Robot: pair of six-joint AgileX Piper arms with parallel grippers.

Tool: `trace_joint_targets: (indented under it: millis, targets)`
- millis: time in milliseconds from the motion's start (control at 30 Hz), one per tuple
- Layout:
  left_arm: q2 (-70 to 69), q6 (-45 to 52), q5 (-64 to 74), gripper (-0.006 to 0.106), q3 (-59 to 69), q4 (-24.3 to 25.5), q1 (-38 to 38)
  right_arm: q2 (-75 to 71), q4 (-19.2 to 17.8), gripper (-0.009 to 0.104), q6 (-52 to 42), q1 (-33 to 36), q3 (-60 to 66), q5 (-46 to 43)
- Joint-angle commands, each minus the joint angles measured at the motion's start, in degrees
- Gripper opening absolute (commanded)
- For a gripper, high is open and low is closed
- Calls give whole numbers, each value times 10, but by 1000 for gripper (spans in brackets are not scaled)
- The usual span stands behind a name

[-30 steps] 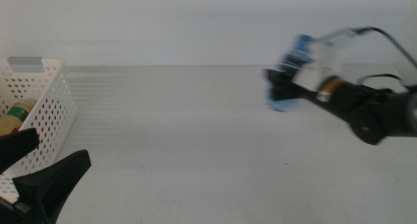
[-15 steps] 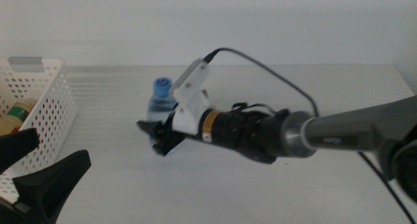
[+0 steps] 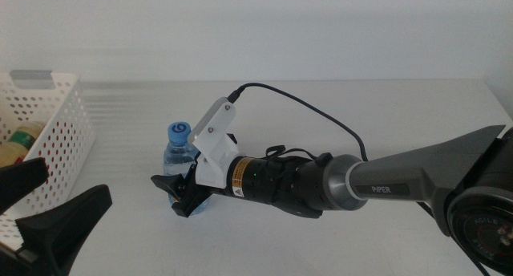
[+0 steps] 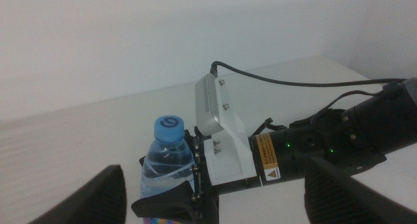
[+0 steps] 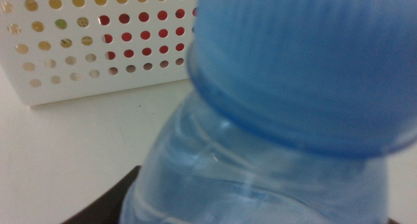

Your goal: Use arms to grab the bottles and put them into the dustbin to the left of the table.

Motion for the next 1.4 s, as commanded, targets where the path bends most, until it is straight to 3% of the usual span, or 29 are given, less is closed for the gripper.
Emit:
trace_joint_targets:
  millis: [0, 100, 233, 400, 700, 967, 1067, 1133, 1367]
  targets:
    - [4, -7, -47, 90, -17, -3, -2, -40, -13, 51, 25, 1, -19, -41]
    - [4, -7, -47, 90, -17, -3, -2, -45, -39, 73, 62, 1, -18, -33]
    - [4, -7, -47, 90, -17, -3, -2, -83, -89, 86, 124, -1, 0, -8]
    - [4, -7, -47, 90, -17, -3, -2, -167, -124, 84, 151, -28, 89, 0]
    - [4, -7, -47, 90, -17, -3, -2, -406, -126, 77, 151, -81, 313, 7]
    - [4, -7, -47, 90, -17, -3, -2, -620, -148, 77, 225, -81, 399, 134]
    - [4, -7, -47, 90, -17, -3, -2, -682, -98, 77, 231, -81, 422, 167]
    - [4, -7, -47, 90, -17, -3, -2, -726, -28, 77, 176, -81, 441, 189]
    - [4, -7, -47, 90, -17, -3, -2, -861, 292, 77, -171, -81, 490, 293]
